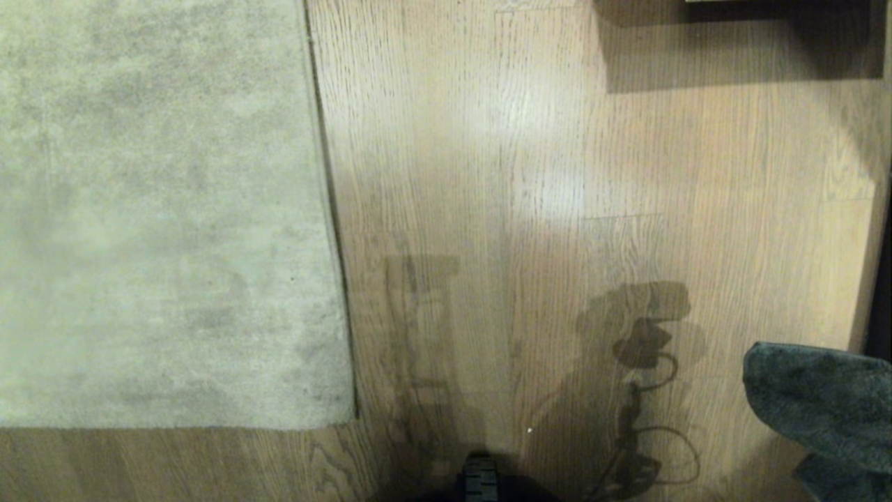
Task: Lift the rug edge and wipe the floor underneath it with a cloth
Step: Lift up the carpet
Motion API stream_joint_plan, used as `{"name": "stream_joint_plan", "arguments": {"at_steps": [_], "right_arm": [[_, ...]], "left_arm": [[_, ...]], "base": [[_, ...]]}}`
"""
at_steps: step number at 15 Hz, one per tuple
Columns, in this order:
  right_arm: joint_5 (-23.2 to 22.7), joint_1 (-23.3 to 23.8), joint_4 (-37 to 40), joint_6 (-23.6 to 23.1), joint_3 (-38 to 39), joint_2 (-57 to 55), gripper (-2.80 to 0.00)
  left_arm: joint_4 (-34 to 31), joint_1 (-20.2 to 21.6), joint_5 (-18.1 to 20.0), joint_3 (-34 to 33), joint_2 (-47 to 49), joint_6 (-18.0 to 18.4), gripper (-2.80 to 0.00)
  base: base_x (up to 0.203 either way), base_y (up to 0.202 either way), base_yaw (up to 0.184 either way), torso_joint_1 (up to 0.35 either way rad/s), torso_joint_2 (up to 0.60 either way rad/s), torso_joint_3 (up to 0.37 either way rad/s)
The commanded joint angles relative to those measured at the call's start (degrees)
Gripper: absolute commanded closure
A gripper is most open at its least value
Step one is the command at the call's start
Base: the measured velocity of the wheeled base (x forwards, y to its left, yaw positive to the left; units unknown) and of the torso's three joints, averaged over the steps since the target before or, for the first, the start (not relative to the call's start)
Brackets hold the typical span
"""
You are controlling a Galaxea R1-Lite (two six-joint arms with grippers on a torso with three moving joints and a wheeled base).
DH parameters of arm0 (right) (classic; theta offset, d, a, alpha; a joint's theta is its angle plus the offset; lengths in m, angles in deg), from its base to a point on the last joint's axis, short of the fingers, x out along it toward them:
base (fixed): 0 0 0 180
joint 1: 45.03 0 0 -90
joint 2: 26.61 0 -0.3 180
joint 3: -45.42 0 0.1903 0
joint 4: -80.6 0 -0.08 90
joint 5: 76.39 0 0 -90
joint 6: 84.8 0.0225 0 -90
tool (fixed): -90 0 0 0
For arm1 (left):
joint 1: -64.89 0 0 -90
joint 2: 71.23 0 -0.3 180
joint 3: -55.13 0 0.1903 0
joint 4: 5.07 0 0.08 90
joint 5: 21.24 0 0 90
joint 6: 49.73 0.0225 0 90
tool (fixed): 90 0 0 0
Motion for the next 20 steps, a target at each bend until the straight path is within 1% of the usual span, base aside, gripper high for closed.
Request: {"name": "stream_joint_plan", "arguments": {"at_steps": [1, 17, 20], "right_arm": [[0.00, -0.01, -0.04, -0.04, 0.00, -0.07, 0.00], [0.00, -0.01, -0.04, -0.04, 0.00, -0.07, 0.00], [0.00, -0.01, -0.04, -0.02, 0.00, -0.07, 0.00]], "left_arm": [[0.01, -0.01, -0.05, 0.00, 0.01, -0.07, 0.00], [-0.04, 0.07, -0.05, 0.09, 0.09, -0.20, 0.00], [-0.21, 0.09, -0.05, 0.10, 4.56, -0.20, 0.00]], "base": [[0.000, 0.000, 0.000, 0.000, 0.00, 0.000], [0.000, 0.000, 0.000, 0.000, 0.00, 0.000], [0.000, 0.000, 0.000, 0.000, 0.00, 0.000]]}}
